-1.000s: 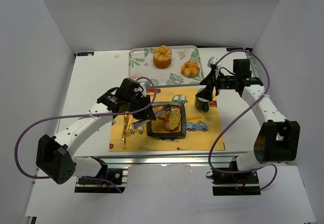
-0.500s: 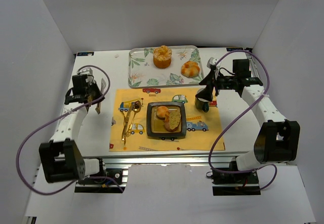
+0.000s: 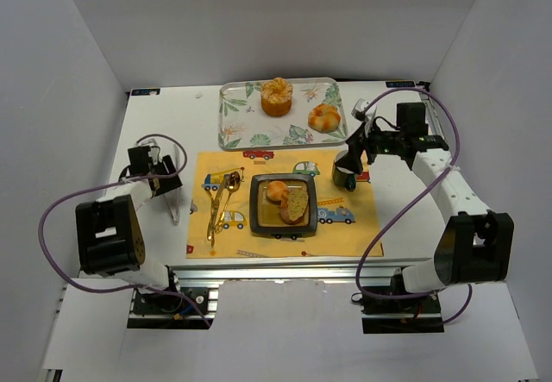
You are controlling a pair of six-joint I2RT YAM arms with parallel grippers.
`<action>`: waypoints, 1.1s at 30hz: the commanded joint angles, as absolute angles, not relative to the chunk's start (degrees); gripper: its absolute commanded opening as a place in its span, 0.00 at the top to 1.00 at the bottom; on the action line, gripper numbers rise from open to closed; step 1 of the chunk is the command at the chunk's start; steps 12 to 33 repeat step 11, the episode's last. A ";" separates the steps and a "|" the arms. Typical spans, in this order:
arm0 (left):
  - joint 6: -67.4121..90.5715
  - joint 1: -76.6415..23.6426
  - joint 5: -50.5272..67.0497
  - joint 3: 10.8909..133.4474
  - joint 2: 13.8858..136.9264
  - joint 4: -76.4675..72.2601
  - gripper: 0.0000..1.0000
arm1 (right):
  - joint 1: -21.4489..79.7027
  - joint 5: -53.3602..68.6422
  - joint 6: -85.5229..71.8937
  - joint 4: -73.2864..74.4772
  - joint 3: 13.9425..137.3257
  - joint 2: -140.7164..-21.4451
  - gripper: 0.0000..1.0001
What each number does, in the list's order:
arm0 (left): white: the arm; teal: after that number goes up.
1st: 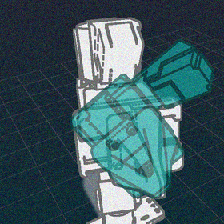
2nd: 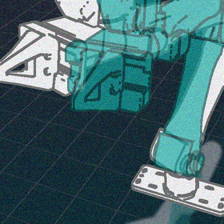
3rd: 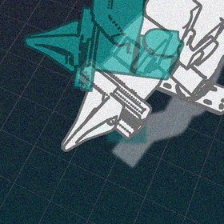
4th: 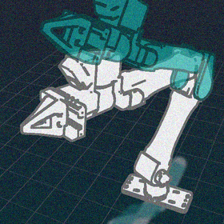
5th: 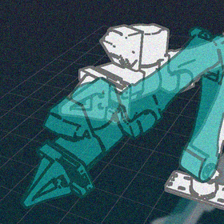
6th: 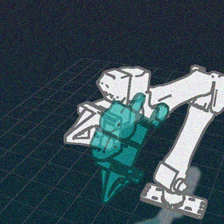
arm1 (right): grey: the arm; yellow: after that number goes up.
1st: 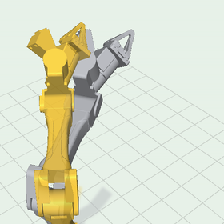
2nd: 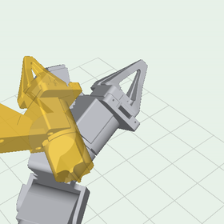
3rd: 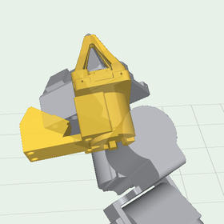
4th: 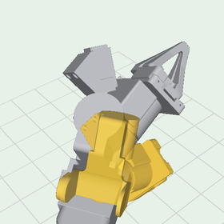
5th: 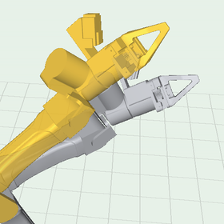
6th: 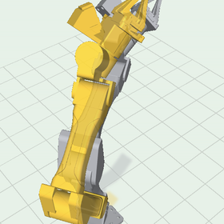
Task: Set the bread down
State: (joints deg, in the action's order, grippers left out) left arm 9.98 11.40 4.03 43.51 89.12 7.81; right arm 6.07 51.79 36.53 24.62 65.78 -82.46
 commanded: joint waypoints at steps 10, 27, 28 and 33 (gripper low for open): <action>18.09 12.13 2.20 40.87 64.44 11.42 0.02 | 9.40 18.63 16.44 11.95 67.67 -81.12 0.11; 21.76 12.13 -1.46 40.17 62.51 11.69 0.02 | 9.40 19.50 15.48 11.34 67.85 -80.95 0.11; 21.76 12.13 -1.46 40.17 62.51 11.69 0.02 | 9.40 19.50 15.48 11.34 67.85 -80.95 0.11; 21.76 12.13 -1.46 40.17 62.51 11.69 0.02 | 9.40 19.50 15.48 11.34 67.85 -80.95 0.11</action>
